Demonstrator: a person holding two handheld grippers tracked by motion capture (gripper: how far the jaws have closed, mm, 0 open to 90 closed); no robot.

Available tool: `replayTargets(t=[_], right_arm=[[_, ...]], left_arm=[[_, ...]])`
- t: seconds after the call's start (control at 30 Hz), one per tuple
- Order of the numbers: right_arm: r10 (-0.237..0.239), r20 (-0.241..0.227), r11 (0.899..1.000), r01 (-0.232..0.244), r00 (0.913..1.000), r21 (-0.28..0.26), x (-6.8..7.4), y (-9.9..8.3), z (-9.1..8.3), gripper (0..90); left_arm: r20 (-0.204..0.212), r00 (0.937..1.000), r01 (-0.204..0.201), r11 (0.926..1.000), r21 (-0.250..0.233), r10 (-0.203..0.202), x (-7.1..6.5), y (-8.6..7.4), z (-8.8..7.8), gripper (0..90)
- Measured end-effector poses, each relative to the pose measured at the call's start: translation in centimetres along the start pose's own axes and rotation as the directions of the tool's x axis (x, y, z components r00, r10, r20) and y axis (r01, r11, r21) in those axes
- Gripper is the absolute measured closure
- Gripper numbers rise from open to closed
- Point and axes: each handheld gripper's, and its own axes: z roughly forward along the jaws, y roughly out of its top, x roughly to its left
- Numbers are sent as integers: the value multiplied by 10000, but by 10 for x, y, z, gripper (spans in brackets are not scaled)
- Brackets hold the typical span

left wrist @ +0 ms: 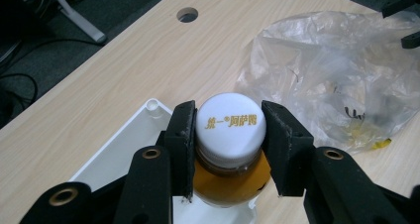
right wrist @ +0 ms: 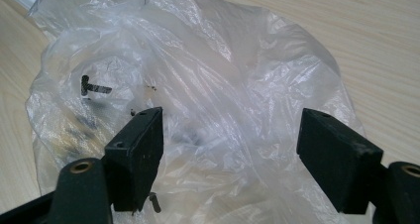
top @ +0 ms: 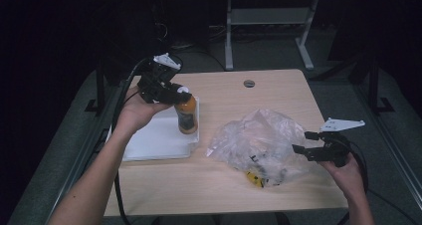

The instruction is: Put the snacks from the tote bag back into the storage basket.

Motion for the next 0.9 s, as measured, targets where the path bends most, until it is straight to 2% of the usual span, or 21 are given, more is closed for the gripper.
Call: replayTargets(t=[0.07,0.2,0.23,0.33,0.57,0.63,0.9], right_arm=[[30,20,10000,-29,10000,-29,0,0,-1,257],[57,42,10000,-56,10000,-54,-1,-1,-2,256],[57,39,10000,-57,10000,-45,-1,-1,-2,256],[45,39,10000,-45,10000,-32,-1,0,-2,255],[33,32,10000,-33,10000,-36,0,-1,-2,254],[45,37,10000,-45,10000,-37,-1,-1,-2,253],[48,60,10000,-47,10000,-58,-1,-1,-2,253]], left_arm=[[16,9999,109,9999,-11,-109,0,-2,0,591],[10,9999,140,9999,6,-140,1,-5,1,591],[-20,10000,43,10000,34,-43,2,-5,1,591],[-3,9998,176,9998,56,-176,2,-8,2,591],[-126,9998,159,9998,84,-158,4,-14,3,591],[-125,9994,319,9995,46,-318,5,-16,4,591],[-136,9992,365,9993,96,-364,6,-21,6,591]])
